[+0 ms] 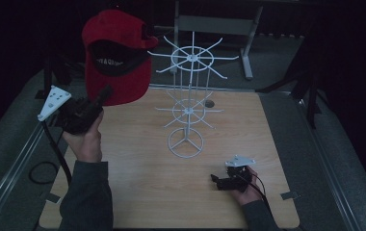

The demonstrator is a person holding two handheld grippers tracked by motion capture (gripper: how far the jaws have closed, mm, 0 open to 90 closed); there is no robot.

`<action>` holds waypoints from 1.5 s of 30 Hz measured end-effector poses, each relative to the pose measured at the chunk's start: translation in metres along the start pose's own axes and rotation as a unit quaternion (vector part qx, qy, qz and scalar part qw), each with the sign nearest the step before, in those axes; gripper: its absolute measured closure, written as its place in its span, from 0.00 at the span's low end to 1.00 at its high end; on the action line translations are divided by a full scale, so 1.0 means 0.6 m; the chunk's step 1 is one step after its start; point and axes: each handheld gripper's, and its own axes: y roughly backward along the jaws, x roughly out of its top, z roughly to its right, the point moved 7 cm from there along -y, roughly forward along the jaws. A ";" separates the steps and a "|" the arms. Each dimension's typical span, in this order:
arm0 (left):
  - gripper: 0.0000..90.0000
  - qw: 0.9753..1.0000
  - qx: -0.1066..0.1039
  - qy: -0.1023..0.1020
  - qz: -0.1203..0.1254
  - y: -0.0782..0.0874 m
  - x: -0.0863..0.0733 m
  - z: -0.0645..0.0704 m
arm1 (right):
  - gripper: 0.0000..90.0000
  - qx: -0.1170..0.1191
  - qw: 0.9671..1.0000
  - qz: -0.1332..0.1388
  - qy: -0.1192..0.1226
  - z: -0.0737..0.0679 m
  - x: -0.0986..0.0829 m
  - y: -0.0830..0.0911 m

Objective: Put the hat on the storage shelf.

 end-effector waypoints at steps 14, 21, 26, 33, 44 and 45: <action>0.95 1.000 -0.007 -0.010 0.007 0.018 0.004 0.016 | 0.15 0.000 1.000 0.000 0.001 0.000 0.000 0.000; 0.95 1.000 -0.008 -0.010 0.012 0.029 0.000 0.021 | 0.15 0.000 1.000 0.000 0.001 0.000 0.000 0.000; 0.95 1.000 -0.008 -0.009 0.018 0.038 -0.002 0.024 | 0.15 0.000 1.000 0.000 0.001 0.000 0.000 0.000; 0.95 1.000 -0.011 -0.014 0.017 0.043 -0.008 0.031 | 0.15 0.000 1.000 -0.001 0.001 0.000 0.000 0.000; 0.95 0.999 -0.005 -0.046 -0.027 0.030 -0.083 0.038 | 0.15 0.000 1.000 -0.001 0.000 0.000 0.000 0.000; 0.95 0.998 -0.005 -0.046 -0.030 0.029 -0.090 0.038 | 0.15 0.000 1.000 0.000 0.001 0.000 0.000 0.000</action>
